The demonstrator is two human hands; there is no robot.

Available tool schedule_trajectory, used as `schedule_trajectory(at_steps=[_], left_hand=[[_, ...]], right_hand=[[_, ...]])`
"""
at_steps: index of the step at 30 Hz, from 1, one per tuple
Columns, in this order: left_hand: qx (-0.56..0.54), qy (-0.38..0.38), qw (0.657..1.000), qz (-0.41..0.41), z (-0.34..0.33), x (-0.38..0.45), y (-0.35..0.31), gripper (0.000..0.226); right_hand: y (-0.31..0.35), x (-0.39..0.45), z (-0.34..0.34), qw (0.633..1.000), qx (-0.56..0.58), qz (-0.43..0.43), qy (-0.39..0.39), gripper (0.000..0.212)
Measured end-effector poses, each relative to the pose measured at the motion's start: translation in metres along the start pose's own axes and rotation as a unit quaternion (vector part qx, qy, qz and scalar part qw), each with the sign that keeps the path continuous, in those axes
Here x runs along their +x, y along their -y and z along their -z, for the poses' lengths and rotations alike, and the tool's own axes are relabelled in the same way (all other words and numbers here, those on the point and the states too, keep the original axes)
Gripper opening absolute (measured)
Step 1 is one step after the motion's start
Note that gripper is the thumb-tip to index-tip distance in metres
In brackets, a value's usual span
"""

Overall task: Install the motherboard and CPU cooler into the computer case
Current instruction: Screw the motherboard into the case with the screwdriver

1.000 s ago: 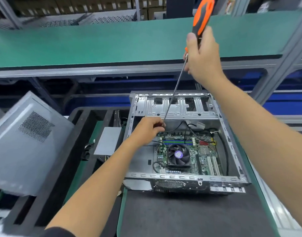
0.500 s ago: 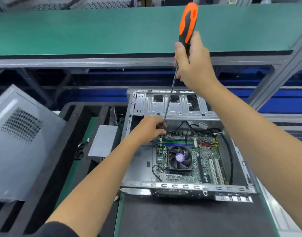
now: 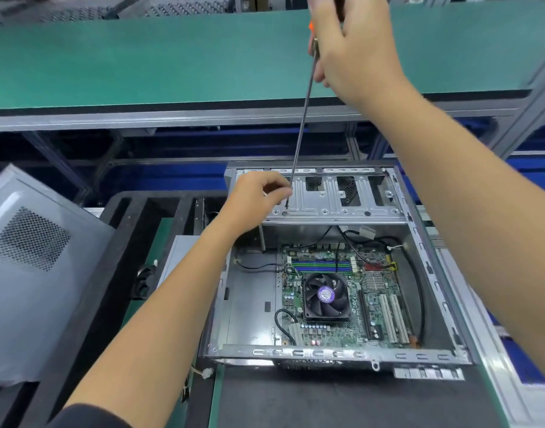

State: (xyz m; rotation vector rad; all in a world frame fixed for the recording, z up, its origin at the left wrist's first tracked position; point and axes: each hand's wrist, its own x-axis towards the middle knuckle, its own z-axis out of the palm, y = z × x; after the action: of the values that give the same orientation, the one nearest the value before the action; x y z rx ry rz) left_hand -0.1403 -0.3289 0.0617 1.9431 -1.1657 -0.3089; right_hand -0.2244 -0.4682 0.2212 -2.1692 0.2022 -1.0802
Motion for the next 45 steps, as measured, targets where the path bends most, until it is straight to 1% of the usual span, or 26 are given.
schedule_trajectory(at_steps=[3, 7, 9, 12, 15, 20, 23, 29, 33, 37, 40, 45], left_hand=[[0.001, 0.003, 1.000, -0.003, 0.000, 0.007, 0.002, 0.007], [0.006, 0.003, 1.000, 0.006, -0.008, 0.005, 0.012, 0.009], [0.007, 0.002, 1.000, 0.010, -0.010, 0.003, 0.017, 0.010], [-0.001, 0.003, 1.000, 0.017, -0.011, 0.000, 0.025, 0.012], [-0.010, -0.001, 1.000, 0.028, -0.012, 0.000, 0.028, 0.009], [-0.003, 0.014, 0.999, 0.034, -0.019, -0.001, 0.027, 0.006], [0.000, 0.019, 0.999, 0.039, -0.022, -0.002, 0.029, 0.006], [0.011, 0.025, 0.998, 0.050, -0.024, -0.003, 0.032, 0.003], [-0.001, 0.031, 0.998, 0.058, -0.026, -0.003, 0.033, 0.003], [0.030, 0.025, 0.998, 0.043, -0.030, -0.003, 0.033, 0.005], [0.034, 0.026, 0.999, 0.031, -0.030, -0.002, 0.034, 0.008], [0.053, 0.033, 0.998, 0.017, -0.031, -0.001, 0.033, 0.011]], right_hand=[[0.003, 0.006, -0.006, 1.000, -0.016, 0.013, 0.009, 0.024], [-0.003, 0.000, -0.014, 0.999, -0.025, 0.009, 0.021, 0.012], [-0.006, -0.003, -0.018, 0.999, -0.024, 0.006, 0.027, 0.010], [-0.009, -0.006, -0.022, 0.999, -0.019, -0.006, 0.032, 0.012], [-0.009, -0.007, -0.025, 0.999, -0.021, -0.009, 0.038, 0.012], [-0.012, -0.009, -0.027, 0.998, -0.025, -0.014, 0.050, 0.024], [-0.015, -0.014, -0.028, 0.998, -0.027, -0.013, 0.057, 0.017], [-0.023, -0.032, -0.039, 0.994, -0.028, -0.032, 0.098, 0.014], [-0.034, -0.049, -0.050, 0.988, -0.035, -0.055, 0.139, 0.015], [-0.044, -0.062, -0.058, 0.982, -0.037, -0.074, 0.168, 0.017], [-0.048, -0.068, -0.061, 0.981, -0.038, -0.079, 0.173, 0.016], [-0.054, -0.071, -0.059, 0.983, -0.040, -0.082, 0.159, 0.017]])
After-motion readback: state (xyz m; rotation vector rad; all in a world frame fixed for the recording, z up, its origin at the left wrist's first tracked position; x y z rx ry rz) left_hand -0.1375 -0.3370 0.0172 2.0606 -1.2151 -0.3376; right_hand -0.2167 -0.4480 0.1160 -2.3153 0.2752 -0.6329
